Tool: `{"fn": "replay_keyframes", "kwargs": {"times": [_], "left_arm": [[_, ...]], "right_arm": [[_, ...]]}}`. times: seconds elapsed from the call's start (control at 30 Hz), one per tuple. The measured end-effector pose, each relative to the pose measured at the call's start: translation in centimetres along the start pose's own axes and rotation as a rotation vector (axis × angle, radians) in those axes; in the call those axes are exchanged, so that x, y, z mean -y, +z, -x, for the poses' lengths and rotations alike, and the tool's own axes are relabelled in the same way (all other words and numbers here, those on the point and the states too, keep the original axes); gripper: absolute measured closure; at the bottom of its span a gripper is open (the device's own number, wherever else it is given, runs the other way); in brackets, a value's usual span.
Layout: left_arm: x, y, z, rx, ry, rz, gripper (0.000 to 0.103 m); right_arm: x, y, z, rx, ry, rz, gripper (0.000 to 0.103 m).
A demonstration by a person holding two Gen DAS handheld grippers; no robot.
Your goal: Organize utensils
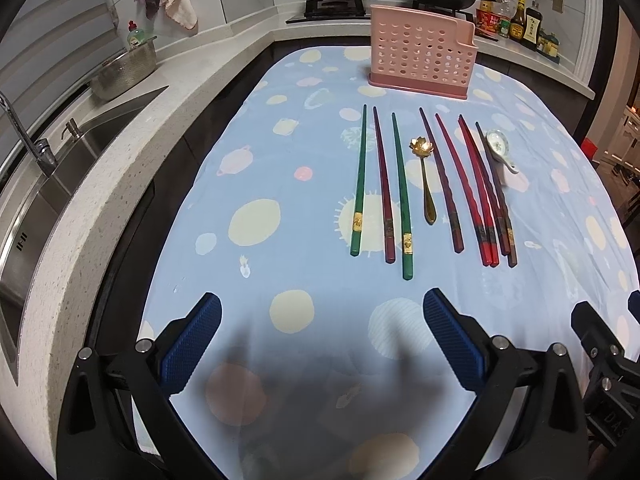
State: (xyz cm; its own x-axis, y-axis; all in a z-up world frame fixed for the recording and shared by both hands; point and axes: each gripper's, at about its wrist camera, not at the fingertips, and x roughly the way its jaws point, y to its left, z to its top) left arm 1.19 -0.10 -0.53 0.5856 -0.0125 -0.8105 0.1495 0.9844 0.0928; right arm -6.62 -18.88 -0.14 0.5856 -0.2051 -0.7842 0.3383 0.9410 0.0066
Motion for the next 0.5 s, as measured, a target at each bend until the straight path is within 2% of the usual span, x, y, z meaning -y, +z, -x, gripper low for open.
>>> {"fn": "replay_keyframes", "kwargs": {"times": [0.27,0.5], "left_arm": [[-1.7,1.3,-2.1,-0.007,-0.009,0.040,0.007],[-2.1,3.2,-5.0,-0.001,-0.004,0.035,0.007]], "right_arm": [[0.4,0.4,-1.2,-0.016,-0.009,-0.008,0.006],[0.5,1.5,-2.8,-0.032,-0.013,-0.015,0.006]]}}
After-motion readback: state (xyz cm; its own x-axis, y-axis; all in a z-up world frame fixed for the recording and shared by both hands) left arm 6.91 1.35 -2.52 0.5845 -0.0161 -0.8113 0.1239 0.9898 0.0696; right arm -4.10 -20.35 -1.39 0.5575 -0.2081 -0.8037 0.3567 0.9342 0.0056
